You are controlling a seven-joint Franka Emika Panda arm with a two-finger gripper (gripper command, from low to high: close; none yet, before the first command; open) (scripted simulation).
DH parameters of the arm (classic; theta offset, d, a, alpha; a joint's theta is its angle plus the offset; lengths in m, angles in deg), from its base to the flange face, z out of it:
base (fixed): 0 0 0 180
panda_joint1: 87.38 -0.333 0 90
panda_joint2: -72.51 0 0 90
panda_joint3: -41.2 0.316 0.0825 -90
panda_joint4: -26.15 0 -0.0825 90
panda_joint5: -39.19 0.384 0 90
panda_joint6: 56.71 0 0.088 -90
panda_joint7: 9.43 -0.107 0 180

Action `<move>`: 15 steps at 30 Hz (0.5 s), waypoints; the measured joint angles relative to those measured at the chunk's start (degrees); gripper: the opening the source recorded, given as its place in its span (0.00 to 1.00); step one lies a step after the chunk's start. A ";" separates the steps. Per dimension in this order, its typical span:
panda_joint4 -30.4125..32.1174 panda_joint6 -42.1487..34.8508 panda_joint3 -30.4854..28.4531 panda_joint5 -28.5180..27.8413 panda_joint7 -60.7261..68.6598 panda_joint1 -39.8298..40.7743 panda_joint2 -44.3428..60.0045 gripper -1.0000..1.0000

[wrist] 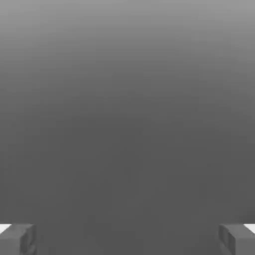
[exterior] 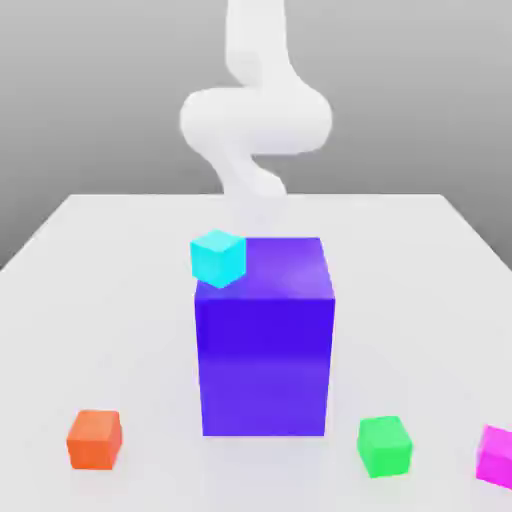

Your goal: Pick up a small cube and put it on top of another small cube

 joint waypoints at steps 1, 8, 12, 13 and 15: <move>-0.01 0.69 0.36 -0.08 1.03 -0.78 2.26 0.50; -0.06 5.16 3.07 -0.75 7.62 -5.62 16.94 0.50; -0.09 7.68 4.97 -1.37 11.17 -8.06 25.23 0.50; -0.10 8.32 5.47 -1.57 12.02 -8.65 27.31 0.50; -0.12 9.58 6.53 -2.07 13.67 -9.74 31.47 0.50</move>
